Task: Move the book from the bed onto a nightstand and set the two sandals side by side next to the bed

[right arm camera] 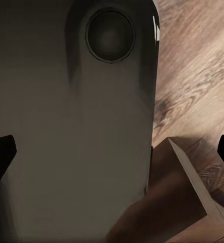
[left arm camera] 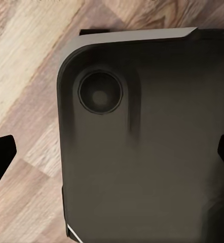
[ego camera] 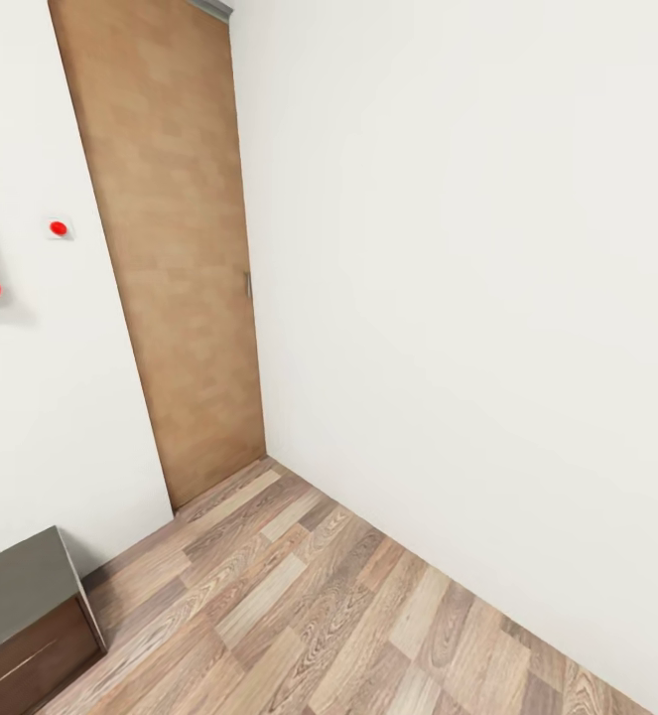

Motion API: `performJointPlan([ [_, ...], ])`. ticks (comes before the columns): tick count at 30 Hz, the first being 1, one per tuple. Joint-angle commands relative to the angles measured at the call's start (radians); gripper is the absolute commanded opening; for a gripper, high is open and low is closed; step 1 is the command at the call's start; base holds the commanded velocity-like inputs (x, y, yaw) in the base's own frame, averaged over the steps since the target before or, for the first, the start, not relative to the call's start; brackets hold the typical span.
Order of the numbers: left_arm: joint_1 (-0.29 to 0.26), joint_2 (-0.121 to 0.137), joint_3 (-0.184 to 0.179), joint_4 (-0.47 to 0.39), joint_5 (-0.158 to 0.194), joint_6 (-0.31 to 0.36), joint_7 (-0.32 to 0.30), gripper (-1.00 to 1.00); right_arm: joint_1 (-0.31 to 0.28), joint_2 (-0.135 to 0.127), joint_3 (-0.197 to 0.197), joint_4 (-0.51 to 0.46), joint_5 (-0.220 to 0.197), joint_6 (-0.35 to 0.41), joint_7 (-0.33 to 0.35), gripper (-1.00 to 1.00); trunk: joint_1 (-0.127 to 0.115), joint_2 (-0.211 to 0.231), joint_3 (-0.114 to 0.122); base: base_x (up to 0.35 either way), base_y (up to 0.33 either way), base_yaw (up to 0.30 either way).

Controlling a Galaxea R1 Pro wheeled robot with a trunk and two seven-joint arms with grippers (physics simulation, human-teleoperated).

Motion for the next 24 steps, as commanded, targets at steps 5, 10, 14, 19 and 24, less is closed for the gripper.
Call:
performJointPlan([
  [5, -0.001, -0.002, 0.0, 0.001, 0.0, -0.004, -0.001, 1.0, 0.0, 0.0, 0.001, 0.0, -0.001, 0.0, -0.001, 1.0, 0.0, 0.0, -0.001, 0.035, -0.001, 0.076],
  [10, -0.001, -0.005, 0.0, 0.001, -0.001, -0.004, -0.001, 1.0, 0.0, -0.001, 0.001, 0.0, -0.001, 0.0, 0.0, 1.0, 0.0, 0.0, -0.001, 0.015, 0.0, 0.038],
  [14, -0.001, -0.006, 0.0, 0.001, -0.001, -0.004, -0.001, 1.0, 0.0, -0.001, 0.001, 0.0, -0.001, 0.0, 0.001, 1.0, 0.0, 0.0, -0.001, 0.011, 0.0, 0.021],
  [19, 0.0, -0.008, 0.0, 0.001, -0.001, -0.004, -0.001, 1.0, 0.0, -0.001, 0.001, 0.0, -0.001, 0.0, 0.0, 1.0, 0.0, 0.0, -0.001, 0.041, -0.002, 0.01],
  [24, -0.001, -0.008, 0.0, 0.001, -0.001, -0.004, -0.001, 1.0, 0.0, 0.0, 0.001, 0.0, -0.001, 0.0, 0.0, 1.0, 0.0, 0.0, -0.001, 0.086, -0.046, 0.022],
])
